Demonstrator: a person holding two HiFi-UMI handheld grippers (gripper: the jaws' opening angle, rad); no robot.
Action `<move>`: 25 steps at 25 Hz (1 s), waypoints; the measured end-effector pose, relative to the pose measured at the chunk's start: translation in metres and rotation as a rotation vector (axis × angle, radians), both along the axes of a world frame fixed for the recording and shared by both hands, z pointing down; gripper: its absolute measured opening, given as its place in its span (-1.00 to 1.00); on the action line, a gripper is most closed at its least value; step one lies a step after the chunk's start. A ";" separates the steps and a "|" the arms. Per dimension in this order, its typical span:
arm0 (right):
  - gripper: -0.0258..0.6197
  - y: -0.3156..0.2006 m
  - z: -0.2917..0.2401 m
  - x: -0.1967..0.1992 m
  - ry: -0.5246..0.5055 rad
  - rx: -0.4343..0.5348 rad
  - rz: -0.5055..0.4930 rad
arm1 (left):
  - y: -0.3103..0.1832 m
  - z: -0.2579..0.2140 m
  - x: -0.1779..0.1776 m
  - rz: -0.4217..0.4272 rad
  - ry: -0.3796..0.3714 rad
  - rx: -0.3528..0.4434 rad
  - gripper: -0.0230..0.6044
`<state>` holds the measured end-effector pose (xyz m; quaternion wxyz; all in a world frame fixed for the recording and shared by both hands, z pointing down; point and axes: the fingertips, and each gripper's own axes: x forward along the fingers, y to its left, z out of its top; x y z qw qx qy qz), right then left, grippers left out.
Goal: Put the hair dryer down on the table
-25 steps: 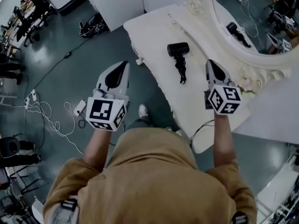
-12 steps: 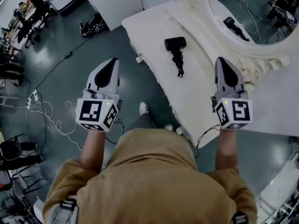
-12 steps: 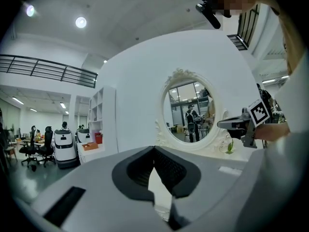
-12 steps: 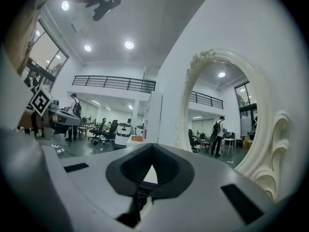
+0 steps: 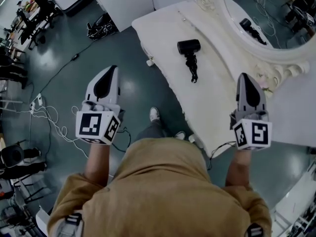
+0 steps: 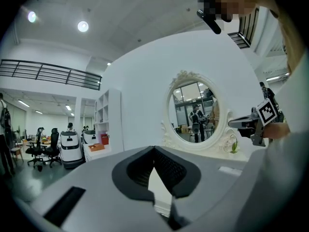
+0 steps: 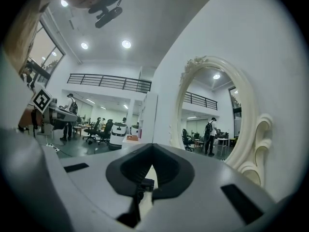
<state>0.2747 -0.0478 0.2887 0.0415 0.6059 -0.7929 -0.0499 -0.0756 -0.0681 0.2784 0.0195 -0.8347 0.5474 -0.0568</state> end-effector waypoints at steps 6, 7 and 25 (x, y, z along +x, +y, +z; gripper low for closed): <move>-0.91 -0.003 0.017 -0.001 -0.020 -0.049 0.013 | 0.003 -0.004 -0.016 -0.032 0.024 0.005 -0.91; -0.91 -0.004 0.021 -0.001 -0.021 -0.059 0.010 | 0.004 -0.004 -0.017 -0.035 0.028 0.006 -0.91; -0.91 -0.001 0.035 -0.004 -0.043 -0.090 0.015 | 0.009 0.007 -0.026 -0.051 0.057 -0.002 -0.91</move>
